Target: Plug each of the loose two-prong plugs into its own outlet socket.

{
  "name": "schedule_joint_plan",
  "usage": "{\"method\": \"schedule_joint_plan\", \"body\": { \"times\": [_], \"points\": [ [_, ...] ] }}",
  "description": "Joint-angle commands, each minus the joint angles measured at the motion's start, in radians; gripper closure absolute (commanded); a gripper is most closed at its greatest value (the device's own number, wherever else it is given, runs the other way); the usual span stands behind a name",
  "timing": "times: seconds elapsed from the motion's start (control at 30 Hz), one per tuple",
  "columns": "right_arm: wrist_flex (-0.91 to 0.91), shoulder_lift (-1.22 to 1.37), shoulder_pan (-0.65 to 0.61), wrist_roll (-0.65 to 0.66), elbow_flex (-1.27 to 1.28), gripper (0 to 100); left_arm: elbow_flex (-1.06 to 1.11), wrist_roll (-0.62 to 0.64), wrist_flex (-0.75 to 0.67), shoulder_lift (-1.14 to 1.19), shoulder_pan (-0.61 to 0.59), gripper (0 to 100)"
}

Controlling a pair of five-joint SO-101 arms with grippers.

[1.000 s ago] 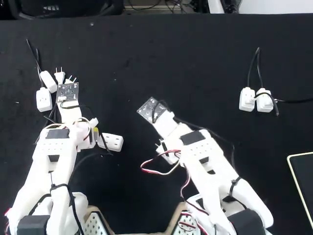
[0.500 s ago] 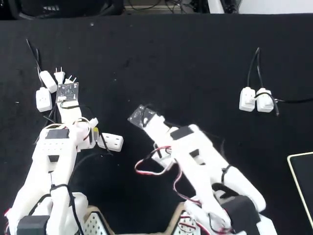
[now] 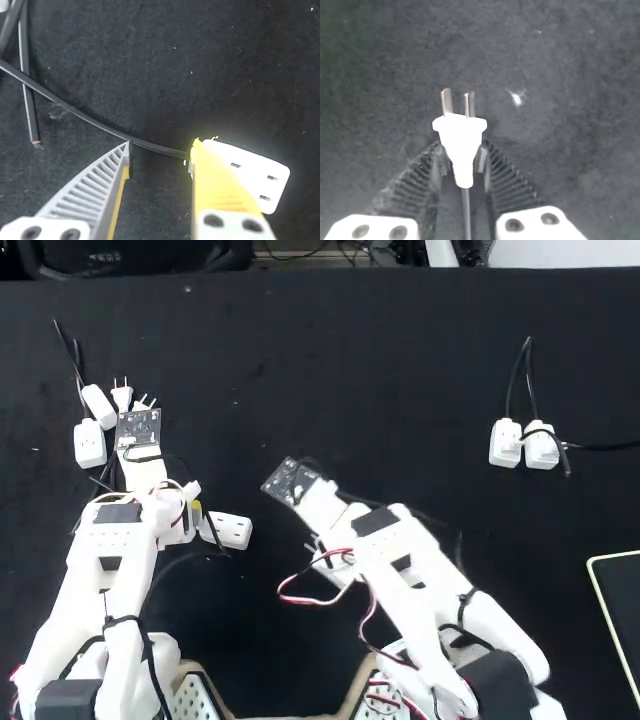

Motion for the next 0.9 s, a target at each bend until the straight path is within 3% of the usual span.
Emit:
{"method": "schedule_joint_plan", "body": {
  "times": [0.0,0.17,0.23,0.33,0.53,0.7,0.87],
  "points": [
    [0.035,-0.111,0.107,0.051,-0.044,98.8,-0.005,-0.002,-0.011,-0.020,-0.005,80],
    [-0.002,-0.185,0.245,0.359,-0.047,98.8,-0.007,-0.002,-0.011,-0.020,-0.005,80],
    [-0.072,-0.182,0.267,0.391,-0.036,98.8,-0.008,-0.002,-0.011,-0.020,-0.005,80],
    [-0.146,-0.156,0.244,0.316,0.004,98.8,-0.007,-0.002,-0.011,-0.020,-0.005,80],
    [-0.052,-0.114,0.087,0.092,0.054,98.6,-0.004,-0.002,-0.011,-0.020,-0.007,80],
    [0.077,-0.119,0.006,0.069,0.051,91.0,-0.007,-0.002,-0.011,-0.020,-0.007,80],
    [0.066,-0.119,-0.002,0.069,0.050,86.1,-0.007,-0.002,-0.011,-0.020,-0.007,80]
  ]
}}
